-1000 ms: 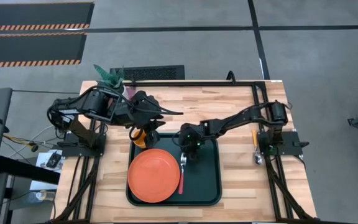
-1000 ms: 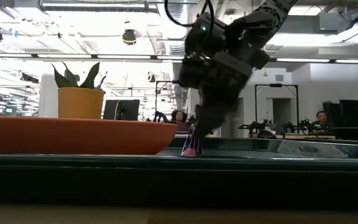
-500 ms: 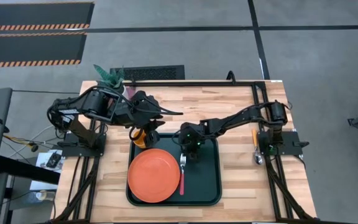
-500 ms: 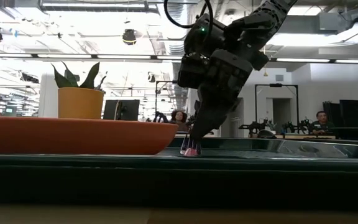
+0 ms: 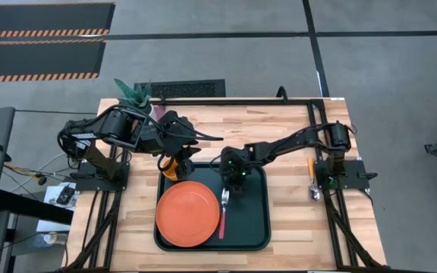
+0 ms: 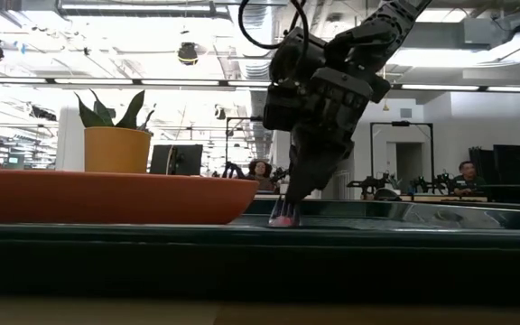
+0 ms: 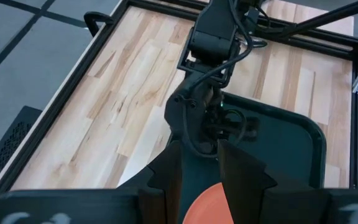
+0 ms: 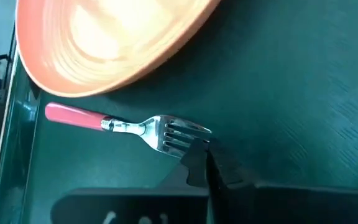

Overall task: Pick and place plate/cup/fork/spoon on tray
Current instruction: Put the pink fork on the black serving tray

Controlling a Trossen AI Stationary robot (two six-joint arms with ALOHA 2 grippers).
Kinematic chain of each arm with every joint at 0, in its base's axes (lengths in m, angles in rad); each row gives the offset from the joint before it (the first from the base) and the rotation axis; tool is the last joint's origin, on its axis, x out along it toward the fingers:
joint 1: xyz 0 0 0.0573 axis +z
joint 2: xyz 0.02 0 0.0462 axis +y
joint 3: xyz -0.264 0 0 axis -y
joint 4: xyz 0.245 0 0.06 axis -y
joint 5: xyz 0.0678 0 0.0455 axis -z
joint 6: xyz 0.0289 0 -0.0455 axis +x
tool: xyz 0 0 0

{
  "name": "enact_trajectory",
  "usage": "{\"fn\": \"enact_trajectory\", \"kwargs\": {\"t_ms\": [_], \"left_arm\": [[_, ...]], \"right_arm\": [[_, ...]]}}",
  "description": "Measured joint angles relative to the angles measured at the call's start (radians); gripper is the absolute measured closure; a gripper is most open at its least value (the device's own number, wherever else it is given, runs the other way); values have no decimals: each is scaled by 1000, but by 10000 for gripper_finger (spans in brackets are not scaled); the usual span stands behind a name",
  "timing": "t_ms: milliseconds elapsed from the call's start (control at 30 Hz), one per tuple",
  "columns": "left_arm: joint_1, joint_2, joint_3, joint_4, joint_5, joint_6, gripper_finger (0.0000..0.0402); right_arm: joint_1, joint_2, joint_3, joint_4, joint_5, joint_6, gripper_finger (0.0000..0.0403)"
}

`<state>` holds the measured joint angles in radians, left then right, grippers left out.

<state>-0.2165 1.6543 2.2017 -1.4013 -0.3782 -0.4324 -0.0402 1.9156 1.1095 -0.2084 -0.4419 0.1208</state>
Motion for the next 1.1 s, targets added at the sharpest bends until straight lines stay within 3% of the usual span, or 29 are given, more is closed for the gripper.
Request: {"fn": "enact_trajectory", "kwargs": {"t_ms": [300, 500, 1100], "left_arm": [[0, 0, 0, -1, 0, 10, 312], [0, 0, 0, 0, -18, 28, 312], [0, 0, 0, 0, -53, 28, 312]], "right_arm": [[-13, -117, -1, -137, -2, -73, 401], [-12, -129, -1, -236, -3, -126, 402], [5, -128, -2, -209, -3, -163, 402]]}}
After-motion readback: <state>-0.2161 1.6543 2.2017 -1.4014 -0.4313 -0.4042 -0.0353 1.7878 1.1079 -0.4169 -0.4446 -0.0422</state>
